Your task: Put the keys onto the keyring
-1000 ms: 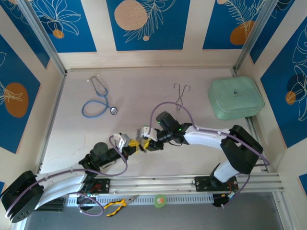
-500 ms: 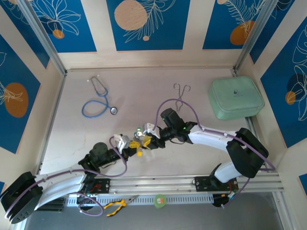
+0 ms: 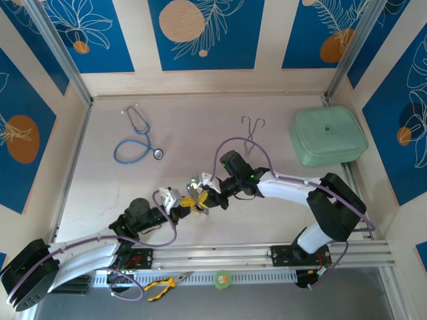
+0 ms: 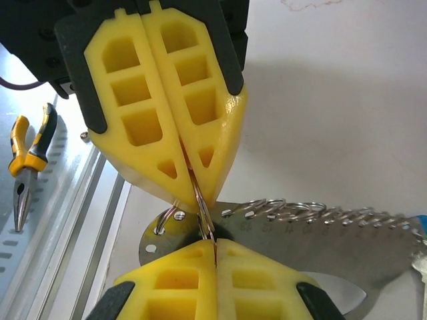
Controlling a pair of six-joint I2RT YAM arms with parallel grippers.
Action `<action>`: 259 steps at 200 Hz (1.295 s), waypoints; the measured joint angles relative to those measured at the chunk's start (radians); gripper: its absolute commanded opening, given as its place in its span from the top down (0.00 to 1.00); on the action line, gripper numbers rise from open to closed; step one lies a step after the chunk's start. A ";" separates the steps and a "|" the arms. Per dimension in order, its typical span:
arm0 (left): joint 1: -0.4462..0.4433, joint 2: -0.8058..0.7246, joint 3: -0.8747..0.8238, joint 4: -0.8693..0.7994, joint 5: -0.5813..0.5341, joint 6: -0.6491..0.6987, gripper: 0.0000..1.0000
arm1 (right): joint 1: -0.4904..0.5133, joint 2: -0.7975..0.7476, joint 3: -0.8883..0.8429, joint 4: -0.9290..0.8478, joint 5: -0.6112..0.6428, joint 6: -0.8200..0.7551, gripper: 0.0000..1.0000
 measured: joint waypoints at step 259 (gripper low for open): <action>0.000 -0.039 0.000 -0.060 0.013 0.027 1.00 | 0.009 0.122 0.104 -0.146 -0.036 -0.003 0.81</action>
